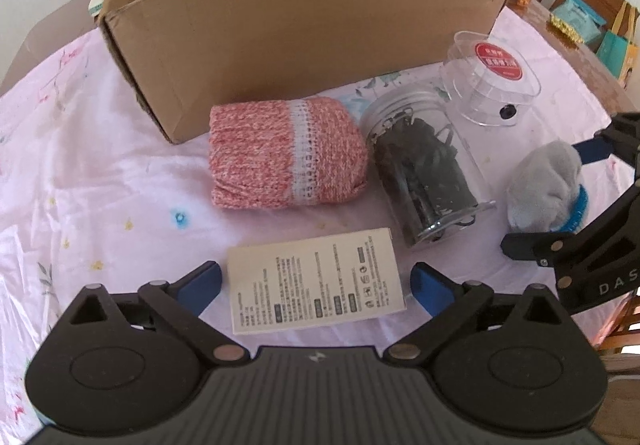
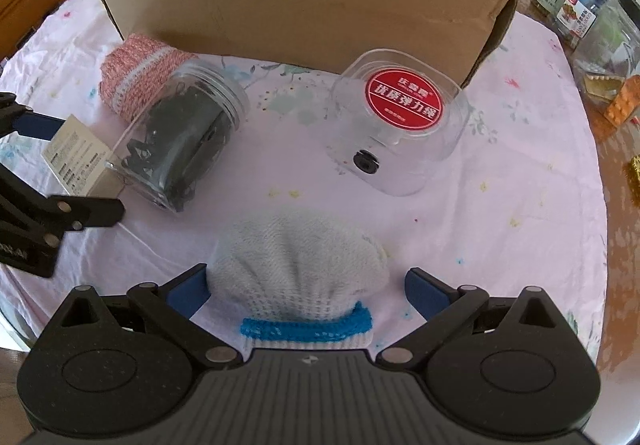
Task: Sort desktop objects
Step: 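Grasp the white blue-striped sock with the right tool while the left grasps the cream leaflet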
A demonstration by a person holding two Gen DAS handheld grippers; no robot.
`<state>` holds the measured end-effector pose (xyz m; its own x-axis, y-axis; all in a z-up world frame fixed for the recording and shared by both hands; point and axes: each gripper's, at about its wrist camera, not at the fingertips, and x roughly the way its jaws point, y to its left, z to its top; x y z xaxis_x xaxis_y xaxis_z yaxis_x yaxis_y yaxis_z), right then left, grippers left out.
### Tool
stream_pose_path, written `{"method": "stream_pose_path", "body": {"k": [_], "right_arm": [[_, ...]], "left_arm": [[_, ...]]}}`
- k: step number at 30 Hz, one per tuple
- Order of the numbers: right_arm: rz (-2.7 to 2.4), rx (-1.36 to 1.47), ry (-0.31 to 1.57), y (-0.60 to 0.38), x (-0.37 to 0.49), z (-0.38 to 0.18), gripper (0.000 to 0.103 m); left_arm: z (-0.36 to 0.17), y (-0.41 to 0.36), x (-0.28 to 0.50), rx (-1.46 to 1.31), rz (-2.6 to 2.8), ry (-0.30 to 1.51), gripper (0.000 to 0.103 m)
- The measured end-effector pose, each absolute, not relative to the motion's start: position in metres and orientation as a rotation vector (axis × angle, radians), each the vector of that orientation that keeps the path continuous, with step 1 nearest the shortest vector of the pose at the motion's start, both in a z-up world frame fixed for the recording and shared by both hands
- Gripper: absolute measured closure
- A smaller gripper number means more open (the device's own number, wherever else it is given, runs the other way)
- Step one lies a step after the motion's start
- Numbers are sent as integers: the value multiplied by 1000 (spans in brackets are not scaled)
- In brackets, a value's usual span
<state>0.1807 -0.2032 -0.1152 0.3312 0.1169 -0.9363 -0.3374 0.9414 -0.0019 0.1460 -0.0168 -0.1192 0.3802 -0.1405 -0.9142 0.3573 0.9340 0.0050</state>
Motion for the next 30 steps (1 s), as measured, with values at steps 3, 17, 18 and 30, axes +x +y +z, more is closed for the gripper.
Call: {"method": "stream_pose_path", "body": {"k": [3,17,18,30], "right_arm": [[300,-209,1191,-203,183,-115,0],[295,-203,1182,-205,184,-116,0],[293,-203,1184,-205,185,-115,0],[318,-196,1167,-203,175,-104,20]], "left_arm": [[-119,-17,148,213,-310,1140,3],[-114,-4,142,154,-277,1114,22],[-114,-3,142,145,-281,1117,22],[-101,-4,140,131,-315,1099,22]]}}
